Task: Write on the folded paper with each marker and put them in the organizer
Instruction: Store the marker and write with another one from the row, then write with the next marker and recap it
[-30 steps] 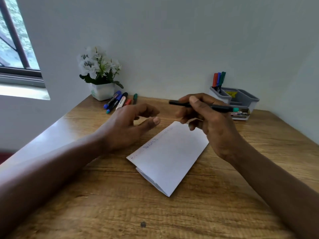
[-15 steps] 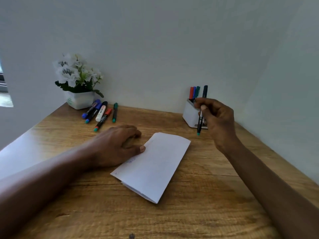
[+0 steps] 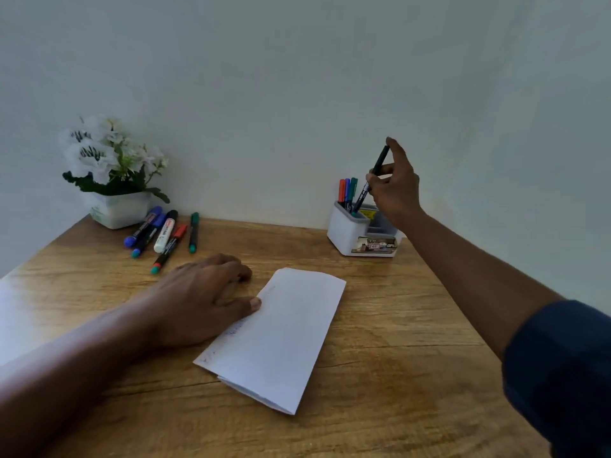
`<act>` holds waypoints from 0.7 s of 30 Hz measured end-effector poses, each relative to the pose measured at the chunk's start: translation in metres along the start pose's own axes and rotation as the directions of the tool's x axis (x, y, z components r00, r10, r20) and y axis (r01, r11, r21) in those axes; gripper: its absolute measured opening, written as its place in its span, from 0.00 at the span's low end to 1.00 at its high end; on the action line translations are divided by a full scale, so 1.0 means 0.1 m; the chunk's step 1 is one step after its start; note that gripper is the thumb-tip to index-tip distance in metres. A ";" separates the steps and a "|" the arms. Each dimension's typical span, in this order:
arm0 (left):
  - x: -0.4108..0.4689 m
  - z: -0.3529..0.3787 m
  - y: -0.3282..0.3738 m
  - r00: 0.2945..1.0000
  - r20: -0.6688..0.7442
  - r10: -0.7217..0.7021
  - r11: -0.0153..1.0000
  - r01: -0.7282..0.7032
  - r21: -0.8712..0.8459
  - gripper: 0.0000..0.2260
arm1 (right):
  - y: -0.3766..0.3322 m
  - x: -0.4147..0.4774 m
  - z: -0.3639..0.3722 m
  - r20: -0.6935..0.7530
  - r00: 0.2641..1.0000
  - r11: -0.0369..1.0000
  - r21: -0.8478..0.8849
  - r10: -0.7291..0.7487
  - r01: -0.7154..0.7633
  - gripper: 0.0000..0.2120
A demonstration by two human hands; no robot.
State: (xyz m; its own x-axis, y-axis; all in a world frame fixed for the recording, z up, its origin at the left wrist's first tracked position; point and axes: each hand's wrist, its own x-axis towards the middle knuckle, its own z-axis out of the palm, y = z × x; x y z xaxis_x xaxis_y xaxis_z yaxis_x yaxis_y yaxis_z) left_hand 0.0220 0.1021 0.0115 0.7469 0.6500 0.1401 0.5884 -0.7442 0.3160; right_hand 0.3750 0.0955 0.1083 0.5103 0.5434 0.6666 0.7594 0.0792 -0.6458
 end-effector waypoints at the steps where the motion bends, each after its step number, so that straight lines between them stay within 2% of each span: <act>1: 0.00 0.00 -0.01 1.000 0.000 0.002 1.000 -0.002 0.000 0.28 | 0.01 0.02 0.03 -0.020 1.000 1.000 0.002 0.008 -0.008 0.36; 3: 0.00 0.00 -0.02 1.000 0.005 0.002 1.000 -0.002 -0.001 0.28 | 0.02 0.03 0.07 -0.032 0.999 1.000 -0.003 0.002 -0.002 0.34; 8: 0.02 0.00 0.00 1.000 0.016 0.003 1.000 -0.003 0.012 0.27 | 0.09 -0.02 0.14 0.104 0.993 0.982 -0.173 -0.064 0.082 0.29; 12: 0.02 -0.01 0.00 1.000 0.021 -0.002 1.000 0.001 0.017 0.28 | 0.14 -0.04 0.22 0.204 0.979 0.975 -0.217 -0.006 0.051 0.26; 18: 0.01 0.01 -0.02 1.000 0.027 -0.002 1.000 0.001 0.020 0.29 | 0.09 0.02 0.32 0.230 0.969 0.960 -0.280 0.088 -0.021 0.29; 21: 0.02 0.00 -0.02 1.000 0.025 -0.001 1.000 0.000 0.017 0.29 | 0.05 0.01 0.32 0.158 0.986 0.950 -0.312 0.047 0.005 0.17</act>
State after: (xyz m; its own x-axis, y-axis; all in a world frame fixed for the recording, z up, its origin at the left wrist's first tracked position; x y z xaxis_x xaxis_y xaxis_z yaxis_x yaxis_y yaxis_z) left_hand 0.0219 0.1049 0.0107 0.7539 0.6466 0.1165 0.5939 -0.7465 0.3000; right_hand 0.3659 0.1231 0.0939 0.4750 0.6716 0.5686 0.8500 -0.1829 -0.4940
